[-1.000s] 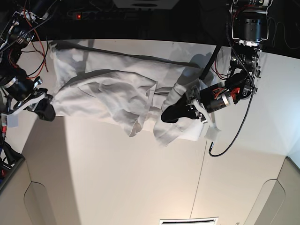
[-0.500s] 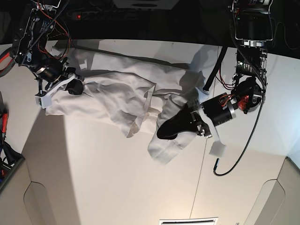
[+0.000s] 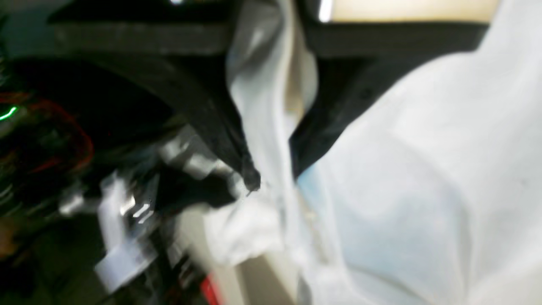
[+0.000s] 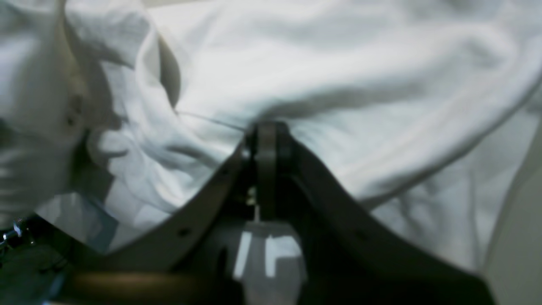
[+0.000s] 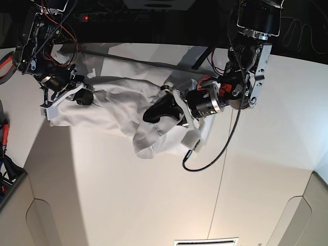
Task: Layout the t-shirt on the table in an organized manner, then fold the t-shirt properly
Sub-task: 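Lift the strip end with the left gripper and fold it toward the right gripper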
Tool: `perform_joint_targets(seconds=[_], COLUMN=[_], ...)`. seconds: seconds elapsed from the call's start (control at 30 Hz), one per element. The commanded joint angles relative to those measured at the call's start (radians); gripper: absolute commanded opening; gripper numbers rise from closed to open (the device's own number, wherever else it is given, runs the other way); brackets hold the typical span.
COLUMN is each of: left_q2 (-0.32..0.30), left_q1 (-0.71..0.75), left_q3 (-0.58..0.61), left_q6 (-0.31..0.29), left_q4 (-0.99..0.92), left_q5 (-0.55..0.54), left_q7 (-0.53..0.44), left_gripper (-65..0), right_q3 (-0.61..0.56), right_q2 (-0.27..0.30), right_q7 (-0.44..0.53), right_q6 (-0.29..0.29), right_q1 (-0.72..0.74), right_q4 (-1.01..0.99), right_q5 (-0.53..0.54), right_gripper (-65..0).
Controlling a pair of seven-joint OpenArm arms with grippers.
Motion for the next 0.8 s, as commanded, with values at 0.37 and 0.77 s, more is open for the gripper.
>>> perform_joint_targets(seconds=[0.37, 0.77], left_q2=[0.002, -0.030], left_q1=[-0.016, -0.017], left_q3=[0.031, 0.031], left_q6=[-0.013, -0.013], left_q4=[0.022, 0.251], left_q5=[0.084, 0.025], left_q7=[-0.020, 0.171], left_gripper=[-40.0, -27.9], right_q3=[0.000, 0.000], right_q2=[0.009, 0.011], right_q7=[0.018, 0.018], right_q6=[0.004, 0.004], right_q1=[0.011, 0.011], right_q4=[0.014, 0.014], right_q5=[0.019, 0.019], right_gripper=[-65.0, -65.0])
